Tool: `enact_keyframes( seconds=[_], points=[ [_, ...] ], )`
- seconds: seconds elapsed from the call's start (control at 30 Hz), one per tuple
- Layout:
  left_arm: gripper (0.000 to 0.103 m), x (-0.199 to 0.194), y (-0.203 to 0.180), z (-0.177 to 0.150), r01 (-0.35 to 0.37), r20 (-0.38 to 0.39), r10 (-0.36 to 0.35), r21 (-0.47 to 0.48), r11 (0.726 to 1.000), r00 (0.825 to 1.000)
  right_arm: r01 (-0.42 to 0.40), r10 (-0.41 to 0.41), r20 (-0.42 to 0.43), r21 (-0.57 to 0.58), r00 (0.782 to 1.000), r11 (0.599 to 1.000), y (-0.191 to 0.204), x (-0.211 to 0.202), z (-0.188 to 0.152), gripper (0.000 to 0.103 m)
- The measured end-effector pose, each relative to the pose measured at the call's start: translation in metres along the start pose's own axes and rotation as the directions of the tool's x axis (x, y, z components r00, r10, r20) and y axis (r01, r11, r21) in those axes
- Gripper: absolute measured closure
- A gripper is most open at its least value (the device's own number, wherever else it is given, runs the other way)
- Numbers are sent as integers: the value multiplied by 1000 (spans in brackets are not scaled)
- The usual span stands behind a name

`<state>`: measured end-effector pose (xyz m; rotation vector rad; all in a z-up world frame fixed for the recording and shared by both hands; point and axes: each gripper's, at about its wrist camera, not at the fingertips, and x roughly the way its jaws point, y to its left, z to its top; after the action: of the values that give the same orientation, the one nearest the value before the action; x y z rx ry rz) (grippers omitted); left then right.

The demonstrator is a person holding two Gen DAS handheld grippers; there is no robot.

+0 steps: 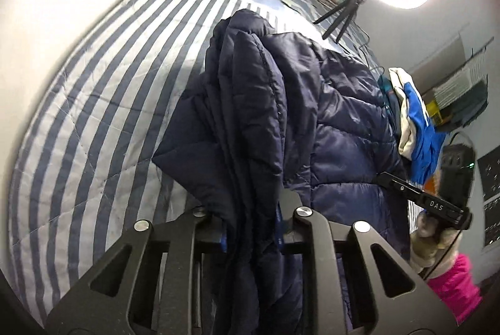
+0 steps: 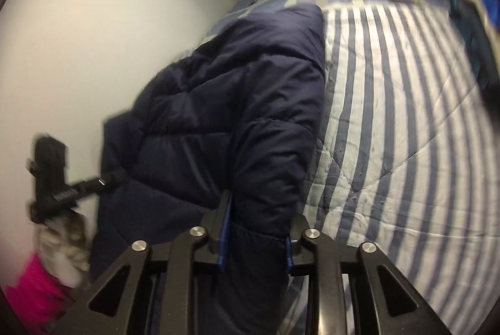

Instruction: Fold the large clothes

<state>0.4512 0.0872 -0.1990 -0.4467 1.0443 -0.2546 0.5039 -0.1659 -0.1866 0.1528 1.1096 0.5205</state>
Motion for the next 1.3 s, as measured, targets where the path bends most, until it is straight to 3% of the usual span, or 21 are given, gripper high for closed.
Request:
enact_keyframes(
  seconds=[0.23, 0.6, 1.0, 1.3],
  points=[
    [87, -26, -33, -24, -7, -4, 7, 88, 996, 1000, 159, -159, 13, -98, 987, 982, 39, -39, -19, 82],
    [88, -71, -115, -64, 38, 32, -47, 239, 970, 998, 299, -286, 108, -145, 952, 943, 44, -135, -56, 83],
    [88, -62, -195, -79, 113, -4, -118, 318, 942, 993, 351, -336, 156, -76, 929, 933, 0, -203, -88, 83],
    [88, -25, -283, -57, 173, -22, -180, 422, 890, 983, 427, -417, 206, -9, 885, 904, -56, -261, -77, 84]
  ],
)
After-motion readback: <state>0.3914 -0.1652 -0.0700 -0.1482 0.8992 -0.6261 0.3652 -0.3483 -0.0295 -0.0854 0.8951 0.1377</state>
